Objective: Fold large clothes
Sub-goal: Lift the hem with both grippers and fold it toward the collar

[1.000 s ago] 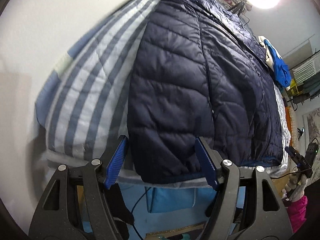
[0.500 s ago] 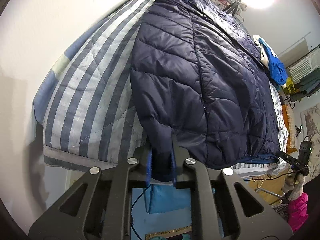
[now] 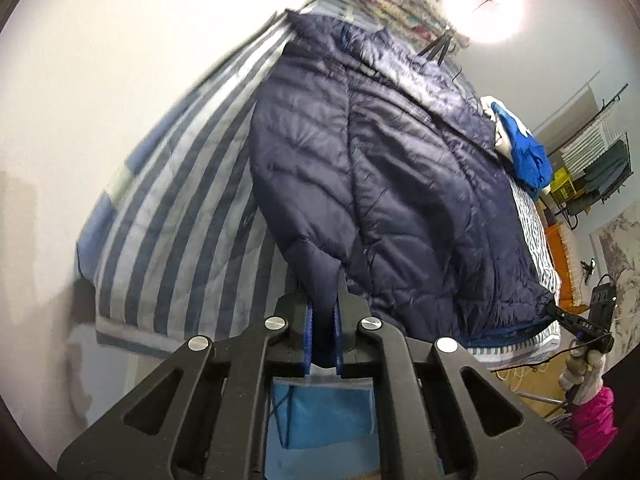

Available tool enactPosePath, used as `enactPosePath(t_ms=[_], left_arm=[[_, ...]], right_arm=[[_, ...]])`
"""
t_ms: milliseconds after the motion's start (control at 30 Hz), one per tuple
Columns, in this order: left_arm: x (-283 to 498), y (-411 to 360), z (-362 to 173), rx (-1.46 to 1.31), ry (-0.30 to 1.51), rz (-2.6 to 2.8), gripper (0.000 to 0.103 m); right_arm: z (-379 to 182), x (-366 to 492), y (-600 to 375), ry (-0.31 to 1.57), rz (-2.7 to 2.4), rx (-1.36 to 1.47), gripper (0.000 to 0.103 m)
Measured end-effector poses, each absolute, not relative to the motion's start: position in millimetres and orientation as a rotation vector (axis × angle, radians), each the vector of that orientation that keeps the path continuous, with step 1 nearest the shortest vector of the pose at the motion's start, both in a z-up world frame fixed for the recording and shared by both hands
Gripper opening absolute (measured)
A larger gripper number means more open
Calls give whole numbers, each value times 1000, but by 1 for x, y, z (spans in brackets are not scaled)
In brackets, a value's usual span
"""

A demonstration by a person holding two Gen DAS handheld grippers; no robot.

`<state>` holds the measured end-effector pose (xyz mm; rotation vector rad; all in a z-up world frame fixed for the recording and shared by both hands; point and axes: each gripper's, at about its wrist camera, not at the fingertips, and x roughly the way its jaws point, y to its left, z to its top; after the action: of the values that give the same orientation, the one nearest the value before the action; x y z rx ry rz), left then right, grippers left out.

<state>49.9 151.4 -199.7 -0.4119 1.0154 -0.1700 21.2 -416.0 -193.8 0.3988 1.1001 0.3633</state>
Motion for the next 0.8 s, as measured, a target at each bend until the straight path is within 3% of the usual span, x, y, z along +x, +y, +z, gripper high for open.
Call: enactPosePath(t_ms=[800], left_arm=[[87,134,-134,-360,860,-200,4]], right_arm=[[-136,39,-413,911,329,365,2]])
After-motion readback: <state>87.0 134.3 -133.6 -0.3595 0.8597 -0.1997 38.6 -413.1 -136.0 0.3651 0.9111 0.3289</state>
